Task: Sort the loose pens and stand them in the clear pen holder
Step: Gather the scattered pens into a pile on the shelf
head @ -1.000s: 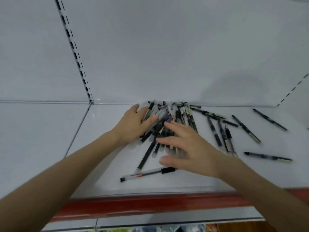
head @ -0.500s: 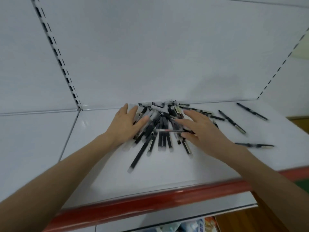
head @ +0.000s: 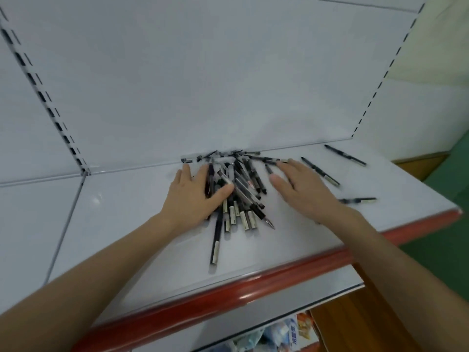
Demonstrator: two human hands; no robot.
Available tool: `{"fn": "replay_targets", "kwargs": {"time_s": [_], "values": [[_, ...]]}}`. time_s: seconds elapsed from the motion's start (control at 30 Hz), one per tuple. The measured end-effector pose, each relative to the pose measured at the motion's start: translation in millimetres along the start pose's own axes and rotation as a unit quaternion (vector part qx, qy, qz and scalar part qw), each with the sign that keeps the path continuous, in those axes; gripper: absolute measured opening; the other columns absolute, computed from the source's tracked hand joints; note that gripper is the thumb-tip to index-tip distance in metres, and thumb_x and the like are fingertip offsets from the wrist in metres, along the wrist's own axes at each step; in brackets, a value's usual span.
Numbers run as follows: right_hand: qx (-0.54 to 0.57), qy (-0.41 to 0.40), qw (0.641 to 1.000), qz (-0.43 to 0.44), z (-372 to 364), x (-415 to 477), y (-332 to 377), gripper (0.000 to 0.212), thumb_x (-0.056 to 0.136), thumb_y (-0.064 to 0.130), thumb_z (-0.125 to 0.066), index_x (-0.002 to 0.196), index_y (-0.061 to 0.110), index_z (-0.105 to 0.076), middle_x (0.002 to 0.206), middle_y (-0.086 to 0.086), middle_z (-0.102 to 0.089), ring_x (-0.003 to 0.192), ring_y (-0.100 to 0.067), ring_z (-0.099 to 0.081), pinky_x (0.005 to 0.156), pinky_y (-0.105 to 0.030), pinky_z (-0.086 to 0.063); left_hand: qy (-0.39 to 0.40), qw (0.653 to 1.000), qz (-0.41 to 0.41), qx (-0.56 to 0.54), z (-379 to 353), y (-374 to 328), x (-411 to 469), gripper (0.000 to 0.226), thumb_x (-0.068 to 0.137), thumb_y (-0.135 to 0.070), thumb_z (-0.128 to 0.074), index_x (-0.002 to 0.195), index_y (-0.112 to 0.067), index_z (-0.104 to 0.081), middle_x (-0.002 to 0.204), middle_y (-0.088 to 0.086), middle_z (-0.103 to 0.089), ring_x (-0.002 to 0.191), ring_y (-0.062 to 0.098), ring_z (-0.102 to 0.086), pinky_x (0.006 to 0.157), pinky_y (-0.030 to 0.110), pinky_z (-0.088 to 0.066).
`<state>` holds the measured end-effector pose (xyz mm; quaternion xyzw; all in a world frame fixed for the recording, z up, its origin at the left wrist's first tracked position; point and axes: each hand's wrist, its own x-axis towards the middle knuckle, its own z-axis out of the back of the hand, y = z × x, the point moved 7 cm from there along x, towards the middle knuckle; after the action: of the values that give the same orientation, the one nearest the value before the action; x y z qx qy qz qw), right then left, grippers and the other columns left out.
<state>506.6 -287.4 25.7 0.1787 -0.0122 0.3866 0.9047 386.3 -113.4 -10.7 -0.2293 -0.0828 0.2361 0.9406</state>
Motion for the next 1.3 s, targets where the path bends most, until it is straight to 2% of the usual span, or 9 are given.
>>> {"fn": "replay_targets", "kwargs": {"time_s": [0.17,0.4,0.5,0.63,0.8,0.97,1.13,1.23,1.3], "values": [[-0.051,0.038,0.977,-0.202,4,-7,-103,0.067,0.091,0.058,-0.027,0.144,0.017,-0.023,0.150,-0.016,-0.026,0.139,-0.031,-0.022,0.112,-0.049,-0.019,-0.001,0.998,-0.013,0.062,-11,-9,3,0.098,0.068,-0.087,-0.016,0.141,-0.021,-0.025,0.135,0.022,-0.035,0.128,0.039,-0.032,0.106,0.050,-0.030],[-0.017,0.083,0.996,-0.023,-25,11,-43,0.037,0.097,0.039,-0.029,0.112,0.009,-0.046,0.113,-0.017,-0.050,0.111,-0.033,-0.044,0.092,-0.038,-0.033,-0.005,0.999,0.008,0.043,-22,-41,7,0.086,0.073,-0.079,-0.024,0.133,-0.019,-0.036,0.134,0.023,-0.036,0.130,0.037,-0.031,0.107,0.047,-0.030],[0.081,0.087,0.993,0.015,-14,10,-34,0.034,0.099,0.031,-0.032,0.117,0.007,-0.048,0.117,-0.017,-0.053,0.115,-0.031,-0.045,0.091,-0.033,-0.033,-0.011,0.999,0.025,0.038,-22,-46,7,0.083,0.075,-0.077,-0.027,0.128,-0.015,-0.041,0.133,0.024,-0.037,0.127,0.038,-0.034,0.107,0.047,-0.031],[0.058,-0.015,0.998,-0.025,27,33,-95,0.047,0.098,0.032,-0.036,0.138,0.007,-0.038,0.144,-0.015,-0.038,0.135,-0.026,-0.031,0.110,-0.032,-0.020,-0.012,0.998,0.043,0.034,-21,-47,4,0.089,0.070,-0.082,-0.025,0.127,-0.016,-0.042,0.133,0.021,-0.038,0.126,0.036,-0.036,0.107,0.046,-0.032],[-0.060,0.024,0.981,-0.184,31,59,-185,0.050,0.094,0.041,-0.033,0.134,0.011,-0.039,0.133,-0.020,-0.044,0.125,-0.037,-0.040,0.105,-0.045,-0.029,-0.031,0.998,0.049,0.038,-18,-54,2,0.088,0.072,-0.081,-0.028,0.133,-0.019,-0.039,0.134,0.014,-0.039,0.127,0.031,-0.037,0.108,0.039,-0.031],[-0.038,0.020,0.997,-0.065,15,66,-147,0.037,0.095,0.031,-0.032,0.114,0.008,-0.053,0.117,-0.019,-0.057,0.107,-0.037,-0.051,0.090,-0.040,-0.040,-0.029,0.996,0.079,0.034,-18,-55,3,0.096,0.063,-0.085,-0.024,0.127,-0.016,-0.045,0.124,0.010,-0.044,0.118,0.029,-0.043,0.103,0.040,-0.036],[-0.014,0.069,0.997,0.034,-2,51,-89,0.040,0.098,0.032,-0.024,0.107,0.006,-0.053,0.110,-0.019,-0.059,0.104,-0.037,-0.052,0.084,-0.038,-0.039,-0.037,0.994,0.101,0.028,-21,-58,2,0.083,0.075,-0.075,-0.035,0.131,-0.013,-0.041,0.129,0.013,-0.043,0.121,0.030,-0.042,0.103,0.041,-0.036],[0.080,0.132,0.985,0.083,4,27,-65,0.043,0.100,0.034,-0.027,0.125,0.006,-0.048,0.127,-0.015,-0.054,0.120,-0.032,-0.047,0.096,-0.035,-0.035,-0.045,0.993,0.106,0.004,-19,-64,-3,0.083,0.078,-0.069,-0.038,0.139,-0.013,-0.033,0.141,0.016,-0.035,0.131,0.031,-0.033,0.109,0.041,-0.030],[0.121,0.127,0.980,0.092,16,11,-69,0.051,0.098,0.039,-0.033,0.140,0.010,-0.033,0.146,-0.009,-0.038,0.135,-0.023,-0.032,0.108,-0.031,-0.025,-0.066,0.991,0.113,0.008,-10,-65,-15,0.084,0.080,-0.068,-0.037,0.143,-0.014,-0.026,0.150,0.017,-0.023,0.139,0.031,-0.023,0.112,0.042,-0.023]]}}
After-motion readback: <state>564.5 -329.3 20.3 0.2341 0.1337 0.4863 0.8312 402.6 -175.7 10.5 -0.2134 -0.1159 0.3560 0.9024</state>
